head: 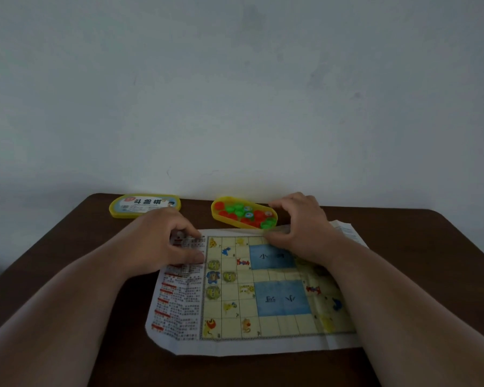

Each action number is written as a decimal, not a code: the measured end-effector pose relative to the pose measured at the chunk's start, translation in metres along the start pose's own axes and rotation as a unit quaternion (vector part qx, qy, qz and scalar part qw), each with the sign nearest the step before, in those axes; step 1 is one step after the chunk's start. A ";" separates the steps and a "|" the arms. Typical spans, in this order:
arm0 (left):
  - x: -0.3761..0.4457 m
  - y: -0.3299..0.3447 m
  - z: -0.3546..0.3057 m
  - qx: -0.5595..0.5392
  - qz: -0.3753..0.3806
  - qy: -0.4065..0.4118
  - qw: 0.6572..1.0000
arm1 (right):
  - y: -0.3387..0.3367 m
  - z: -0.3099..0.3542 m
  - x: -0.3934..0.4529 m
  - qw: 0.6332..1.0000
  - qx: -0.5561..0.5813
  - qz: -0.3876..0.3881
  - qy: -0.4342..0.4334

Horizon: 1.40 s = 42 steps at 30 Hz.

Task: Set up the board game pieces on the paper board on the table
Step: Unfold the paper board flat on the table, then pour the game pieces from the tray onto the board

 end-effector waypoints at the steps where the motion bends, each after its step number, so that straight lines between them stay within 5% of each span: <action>1: 0.000 0.000 0.000 0.001 0.001 0.001 1.000 | 0.001 -0.001 0.000 1.000 -0.005 0.001 0.001; 21: 0.003 -0.001 0.002 0.002 -0.005 0.014 1.000 | -0.012 -0.001 0.004 0.998 -0.035 -0.046 -0.006; 35: 0.004 0.000 0.004 0.000 -0.010 0.016 1.000 | -0.013 -0.010 0.004 0.991 0.063 -0.112 0.030; 42: 0.004 0.000 0.005 -0.004 -0.008 0.014 1.000 | -0.003 -0.019 0.004 0.995 0.050 -0.016 0.079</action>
Point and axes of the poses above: each hand's wrist, its own x-axis towards the middle knuckle, its own y-axis out of the palm, z = x × y, the point moved 6 cm from there along x, towards the middle knuckle, and after that the axes turned 11 degrees about -y, right-handed, at the moved point
